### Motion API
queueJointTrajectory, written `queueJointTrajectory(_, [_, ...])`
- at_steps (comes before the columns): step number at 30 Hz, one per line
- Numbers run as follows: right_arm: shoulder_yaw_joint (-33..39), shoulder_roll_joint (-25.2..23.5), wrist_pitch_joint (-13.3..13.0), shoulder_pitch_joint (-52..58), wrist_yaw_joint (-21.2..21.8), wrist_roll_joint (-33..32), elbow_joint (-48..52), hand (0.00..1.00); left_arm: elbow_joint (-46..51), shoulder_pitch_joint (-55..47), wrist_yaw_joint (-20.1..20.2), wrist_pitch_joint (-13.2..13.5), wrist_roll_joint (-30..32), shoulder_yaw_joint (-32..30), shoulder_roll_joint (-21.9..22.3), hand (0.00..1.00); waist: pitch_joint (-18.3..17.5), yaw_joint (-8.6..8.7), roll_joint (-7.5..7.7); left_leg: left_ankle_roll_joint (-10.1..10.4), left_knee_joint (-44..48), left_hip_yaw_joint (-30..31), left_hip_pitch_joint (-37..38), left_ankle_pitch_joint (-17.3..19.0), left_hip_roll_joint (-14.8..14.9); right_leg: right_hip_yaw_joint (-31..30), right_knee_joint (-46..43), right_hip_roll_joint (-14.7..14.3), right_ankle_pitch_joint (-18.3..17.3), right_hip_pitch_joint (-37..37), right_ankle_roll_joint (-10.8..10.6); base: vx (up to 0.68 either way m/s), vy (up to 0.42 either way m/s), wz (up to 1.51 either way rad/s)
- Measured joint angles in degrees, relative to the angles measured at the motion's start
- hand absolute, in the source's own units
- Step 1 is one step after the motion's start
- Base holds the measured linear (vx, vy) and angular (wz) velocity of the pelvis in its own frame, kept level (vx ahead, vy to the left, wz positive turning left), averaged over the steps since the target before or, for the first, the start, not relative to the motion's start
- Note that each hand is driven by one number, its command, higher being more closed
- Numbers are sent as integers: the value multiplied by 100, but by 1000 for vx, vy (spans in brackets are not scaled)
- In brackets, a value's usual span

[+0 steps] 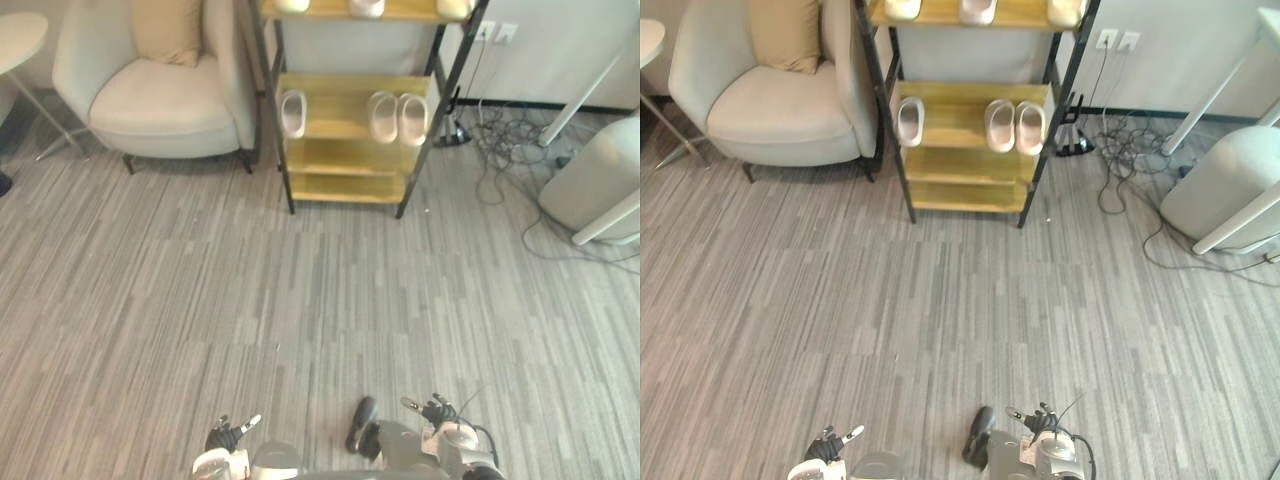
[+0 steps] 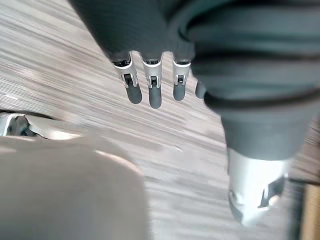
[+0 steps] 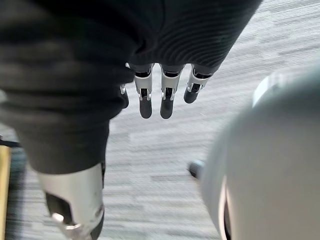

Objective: Organize the slippers on the shoe rack

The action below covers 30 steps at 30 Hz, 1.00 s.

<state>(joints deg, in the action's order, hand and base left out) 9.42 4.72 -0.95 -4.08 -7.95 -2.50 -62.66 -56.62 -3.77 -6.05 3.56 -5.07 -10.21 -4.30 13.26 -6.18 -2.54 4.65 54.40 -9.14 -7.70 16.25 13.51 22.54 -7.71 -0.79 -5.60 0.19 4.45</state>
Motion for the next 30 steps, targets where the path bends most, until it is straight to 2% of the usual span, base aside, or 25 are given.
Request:
queueJointTrajectory(2, [67, -2, 15, -72, -25, -1, -1, 0, 52, 32, 4, 0, -3, 3, -2, 0, 32, -37, 46, -49, -620, -150, -492, 212, -200, -119, 205, 19, 29, 207, -53, 335, 22, -31])
queueJointTrajectory(4, [156, -56, 31, -194, -64, -1, -2, 0, 109, 60, 5, -1, -5, 5, -66, 0, 106, -64, 142, -131, -2148, -136, -787, 150, -647, -231, 353, 222, -14, 395, -180, 379, 125, -27])
queueJointTrajectory(5, [164, -68, 31, -220, -78, 1, -2, 0, 108, 73, 5, 1, -5, 3, -77, 0, 146, -67, 216, -104, -3082, -124, -830, -188, -866, -258, 411, 374, -73, 515, -304, 327, 156, -8])
queueJointTrajectory(6, [161, -59, 29, -204, -87, 1, -3, 0, 97, 64, -3, 1, -4, 7, -66, 0, 142, -94, 225, -36, -3882, -107, -793, -591, -952, -275, 462, 420, -146, 591, -429, 374, 244, -30])
queueJointTrajectory(7, [156, -1, 27, -135, -97, 6, -59, 0, 34, -51, 1, 2, -10, -7, 45, 0, 30, -241, 37, 4, -4435, -22, -788, -1195, -824, -428, 486, 347, -375, 744, -674, 324, 238, -34])
queueJointTrajectory(9, [143, -77, 36, -62, -94, 15, -115, 0, -9, -150, 3, -6, -7, -10, 43, 0, -59, -316, 81, -228, -4170, 19, -738, -1479, -903, -480, 474, 439, -528, 958, -832, 431, 265, -23])
queueJointTrajectory(10, [148, -320, 34, 142, -91, 23, -120, 0, -4, -206, 10, -7, -20, -51, -142, 0, -170, -355, 501, -440, -3905, -68, -698, -1190, -1209, -469, 29, 815, -851, 1006, -1024, 464, 212, -2])
queueJointTrajectory(11, [153, -356, 32, 160, -88, 26, -120, 0, -17, -208, 12, -11, -17, -52, -169, 0, -195, -371, 567, -455, -3903, -91, -673, -1137, -1252, -487, -219, 893, -934, 917, -1071, 470, 183, 3])
queueJointTrajectory(12, [151, -419, 32, 166, -86, 26, -118, 0, -55, -205, 14, -25, -16, -50, -228, 0, -218, -364, 675, -531, -3904, -118, -560, -1014, -1339, -448, -1065, 1130, -1028, 605, -1124, 370, 139, -5])
queueJointTrajectory(14, [134, -453, 38, 190, -47, 28, -117, 0, -127, -193, 15, -59, -12, 22, -292, 0, -206, -334, 694, -585, -3958, -99, -135, -810, -1405, -465, -3169, 1496, -951, -99, -1036, 423, 204, 2])
queueJointTrajectory(15, [132, -448, 49, 207, -33, 28, -117, 0, -128, -195, 10, -68, -11, 36, -305, 0, -198, -300, 689, -634, -4018, -67, 122, -755, -1443, -407, -3903, 1632, -967, -291, -1010, 514, 223, 17])
queueJointTrajectory(16, [128, -432, 44, 230, -16, 28, -99, 0, -122, -202, 10, -68, -9, 73, -321, 0, -172, -287, 647, -701, -4122, 15, 381, -703, -1493, -324, -4301, 1714, -972, -416, -1004, 437, 151, 38])
queueJointTrajectory(17, [116, -416, 45, 194, 0, 28, -98, 0, -122, -187, 8, -67, 4, 97, -346, 0, -171, -230, 666, -738, -4256, 116, 696, -681, -1529, -78, -4398, 1790, -1014, -489, -997, 449, 101, 51])
queueJointTrajectory(19, [112, -409, 45, 184, 7, 27, -107, 0, -78, -133, 8, -52, 2, 120, -348, 0, -159, -160, 656, -737, -4460, 341, 1008, -682, -1505, 267, -3822, 1706, -1050, -673, -1000, 447, 21, 63])
queueJointTrajectory(20, [112, -411, 43, 140, 12, 26, -105, 0, -35, -126, 8, -51, 5, 122, -333, 0, -155, -129, 647, -720, -4525, 472, 1094, -672, -1478, 243, -3188, 1575, -1043, -821, -987, 360, -47, 64])
queueJointTrajectory(22, [116, -393, 46, 59, 13, 22, -100, 0, -9, -118, 4, -51, 6, 126, -292, 0, -101, -101, 577, -543, -4594, 597, 1276, -565, -1379, 35, -2068, 1333, -879, -1040, -896, 347, -116, 53])
queueJointTrajectory(23, [114, -401, 47, 23, 15, 20, -105, 0, -16, -143, 2, -52, 22, 130, -289, 0, -85, -100, 570, -432, -4625, 645, 1390, -492, -1341, -88, -1520, 1193, -586, -1094, -874, 356, -150, 41])
queueJointTrajectory(24, [114, -425, 47, 20, 16, 20, -108, 0, -24, -161, -2, -54, 41, 133, -318, 0, -73, -101, 614, -294, -4608, 670, 1491, -390, -1344, -188, -1074, 1112, -67, -1131, -727, 375, -192, 43])
queueJointTrajectory(25, [111, -448, 49, 35, 17, 20, -114, 0, -22, -182, -2, -53, 43, 132, -361, 0, -62, -101, 706, -252, -4573, 717, 1606, -261, -1391, -234, -961, 1099, 423, -1151, -579, 369, -240, 42])
queueJointTrajectory(26, [113, -364, 46, 27, 25, 24, -110, 0, -57, -163, -18, -64, 43, 101, -335, 0, -48, -101, 657, -270, -4475, 831, 1721, -25, -1335, -169, -1230, 1070, 321, -1130, -421, 416, -290, 21])
queueJointTrajectory(27, [115, -302, 41, 13, 23, 24, -90, 0, -57, -206, -9, -54, 45, 101, -225, 0, -91, -108, 495, -173, -4392, 829, 1750, 60, -1119, -117, -1300, 914, 169, -1111, -389, 350, -255, 6])
queueJointTrajectory(28, [114, -265, 23, 15, 24, 24, -64, 0, -72, -225, 0, -52, 44, 79, -165, 0, -142, -89, 430, -112, -4271, 827, 1729, 143, -1027, -107, -1244, 826, -52, -1077, -380, 367, -222, -4])
queueJointTrajectory(29, [119, -230, 18, -12, 23, 24, -52, 0, -94, -192, 8, -53, 45, 62, -157, 0, -125, -84, 336, -52, -3765, 840, 1491, 237, -916, -64, -1192, 689, -185, -1021, -371, 303, -181, 2])
queueJointTrajectory(30, [122, -235, 20, -5, 22, 21, -55, 0, -89, -186, 15, -54, 48, 62, -153, 0, -114, -82, 316, -21, -3194, 849, 1232, 257, -830, -38, -1106, 608, -214, -942, -341, 433, -259, -1])
